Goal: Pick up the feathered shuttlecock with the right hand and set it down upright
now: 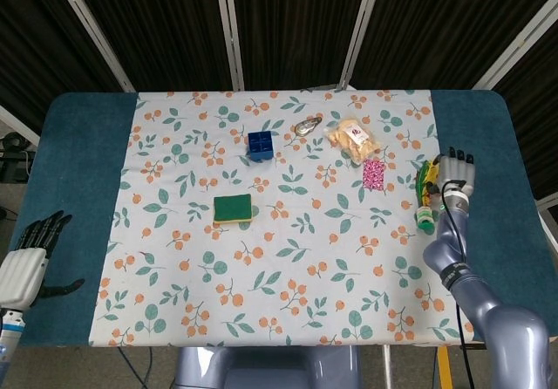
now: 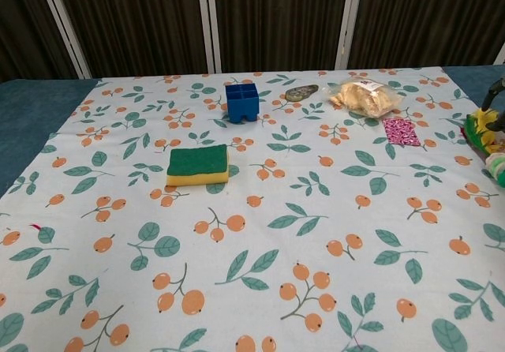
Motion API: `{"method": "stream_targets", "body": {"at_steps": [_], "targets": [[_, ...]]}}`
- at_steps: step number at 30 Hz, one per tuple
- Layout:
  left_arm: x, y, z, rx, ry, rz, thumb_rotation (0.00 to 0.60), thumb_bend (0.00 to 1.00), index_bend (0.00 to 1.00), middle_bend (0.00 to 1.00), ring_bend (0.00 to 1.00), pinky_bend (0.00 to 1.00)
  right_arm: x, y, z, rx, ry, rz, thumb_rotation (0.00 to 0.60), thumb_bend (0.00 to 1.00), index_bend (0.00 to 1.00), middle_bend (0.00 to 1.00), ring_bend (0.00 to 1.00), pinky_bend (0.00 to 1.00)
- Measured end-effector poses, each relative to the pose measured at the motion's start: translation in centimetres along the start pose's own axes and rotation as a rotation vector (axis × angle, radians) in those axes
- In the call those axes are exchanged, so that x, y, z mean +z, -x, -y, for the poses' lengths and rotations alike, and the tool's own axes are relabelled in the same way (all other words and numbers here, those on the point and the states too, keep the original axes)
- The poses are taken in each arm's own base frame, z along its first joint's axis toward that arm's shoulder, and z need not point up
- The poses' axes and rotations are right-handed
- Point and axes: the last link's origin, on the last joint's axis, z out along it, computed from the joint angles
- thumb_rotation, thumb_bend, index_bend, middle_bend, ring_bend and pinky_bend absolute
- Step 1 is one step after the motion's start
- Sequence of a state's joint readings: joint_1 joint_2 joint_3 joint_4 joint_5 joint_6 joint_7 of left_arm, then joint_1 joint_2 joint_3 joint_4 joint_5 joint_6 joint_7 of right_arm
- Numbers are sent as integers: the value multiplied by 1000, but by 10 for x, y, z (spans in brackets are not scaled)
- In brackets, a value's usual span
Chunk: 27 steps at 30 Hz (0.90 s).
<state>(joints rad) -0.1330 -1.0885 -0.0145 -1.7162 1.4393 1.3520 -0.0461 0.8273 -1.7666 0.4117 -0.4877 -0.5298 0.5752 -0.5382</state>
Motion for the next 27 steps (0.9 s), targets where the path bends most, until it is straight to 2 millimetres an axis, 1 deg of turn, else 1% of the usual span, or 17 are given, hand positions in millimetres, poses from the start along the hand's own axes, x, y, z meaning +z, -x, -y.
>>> {"method": "stream_targets", "body": {"at_steps": [2,6,14,27], "targets": [[0,0,0,0,-1,0,600,79,0,0,0,0,0,0,-1,-10,3,-2,600,307,299,40,0,0],[0,0,1,-1,-4,0,600,79,0,0,0,0,2,0,-3,-14,12,-6,600,320,255,31,0,0],[0,0,1,-7,-7,6,600,80,0,0,0,0,4,-2,-3,-35,23,-6,600,326,246,21,0,0],[0,0,1,-9,-10,6,600,80,0,0,0,0,5,5,-8,-93,45,18,600,349,309,26,0,0]]}}
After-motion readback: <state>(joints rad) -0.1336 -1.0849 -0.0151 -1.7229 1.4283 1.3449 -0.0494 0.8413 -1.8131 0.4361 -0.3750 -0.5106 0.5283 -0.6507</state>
